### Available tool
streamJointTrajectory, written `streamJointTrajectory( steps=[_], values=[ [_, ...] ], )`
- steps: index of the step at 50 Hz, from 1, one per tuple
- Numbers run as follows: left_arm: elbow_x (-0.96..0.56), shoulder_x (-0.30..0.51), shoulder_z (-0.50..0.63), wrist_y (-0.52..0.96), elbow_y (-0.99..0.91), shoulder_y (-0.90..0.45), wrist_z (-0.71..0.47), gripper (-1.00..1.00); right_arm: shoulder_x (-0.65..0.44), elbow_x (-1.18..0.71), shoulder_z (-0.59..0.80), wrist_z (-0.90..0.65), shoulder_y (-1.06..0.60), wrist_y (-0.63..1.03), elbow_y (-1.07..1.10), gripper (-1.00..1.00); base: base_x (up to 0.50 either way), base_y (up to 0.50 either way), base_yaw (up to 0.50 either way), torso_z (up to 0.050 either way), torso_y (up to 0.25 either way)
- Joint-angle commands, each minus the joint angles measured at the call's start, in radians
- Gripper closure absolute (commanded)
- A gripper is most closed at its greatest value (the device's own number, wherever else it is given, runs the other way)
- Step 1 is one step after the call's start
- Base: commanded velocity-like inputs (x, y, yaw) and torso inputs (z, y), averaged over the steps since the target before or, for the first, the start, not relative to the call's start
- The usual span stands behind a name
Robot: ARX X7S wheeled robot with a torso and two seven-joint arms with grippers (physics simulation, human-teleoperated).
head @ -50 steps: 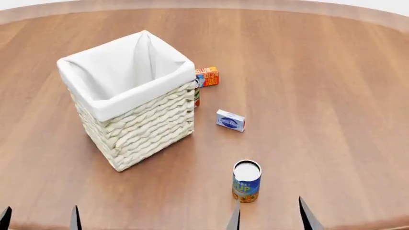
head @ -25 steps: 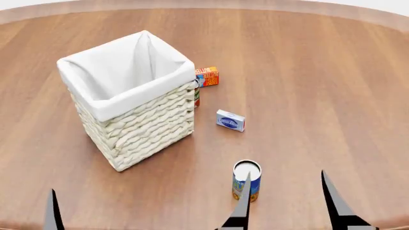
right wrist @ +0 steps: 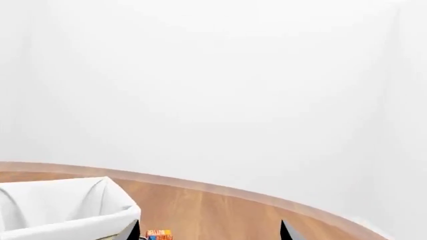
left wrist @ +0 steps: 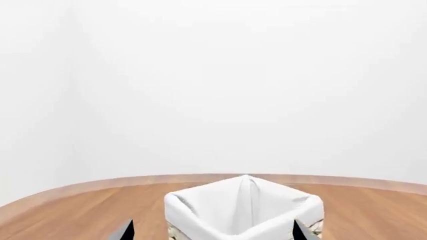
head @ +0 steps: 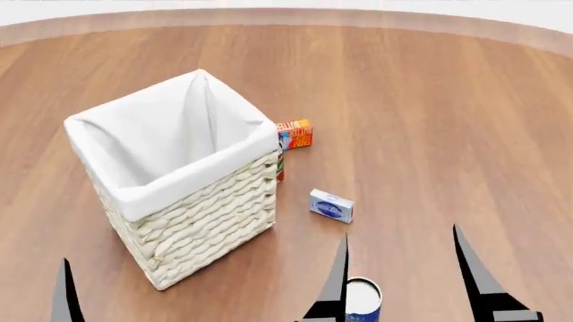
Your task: Pick up the alphabet soup and put it in the basket.
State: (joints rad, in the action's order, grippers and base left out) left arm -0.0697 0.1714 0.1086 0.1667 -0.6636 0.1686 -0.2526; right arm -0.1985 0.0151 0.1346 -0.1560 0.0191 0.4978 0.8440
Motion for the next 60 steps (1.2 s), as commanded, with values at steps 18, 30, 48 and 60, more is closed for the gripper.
streamJointTrajectory(
  steps=[18,30,48,60],
  values=[
    [-0.005,0.008,-0.003,-0.003,-0.012,-0.011,0.022,-1.00,0.012,-0.023,-0.037,0.008,-0.001,-0.005,-0.021,-1.00,0.50,0.07,0.00,0.000,0.000],
    [-0.009,0.014,-0.001,0.004,-0.017,-0.012,0.007,-1.00,-0.001,-0.033,-0.034,0.007,0.005,-0.041,-0.039,-1.00,0.27,0.03,0.00,0.000,0.001],
    [-0.019,0.026,0.010,0.019,-0.029,-0.017,-0.007,-1.00,-0.033,0.013,0.015,-0.015,-0.006,-0.003,-0.035,-1.00,0.00,0.44,0.00,0.000,0.000],
    [-0.051,0.036,-0.003,0.024,-0.022,-0.020,-0.010,-1.00,-0.021,-0.073,-0.040,-0.015,0.021,-0.032,-0.023,-1.00,0.00,0.35,0.00,0.000,0.000]
  ],
)
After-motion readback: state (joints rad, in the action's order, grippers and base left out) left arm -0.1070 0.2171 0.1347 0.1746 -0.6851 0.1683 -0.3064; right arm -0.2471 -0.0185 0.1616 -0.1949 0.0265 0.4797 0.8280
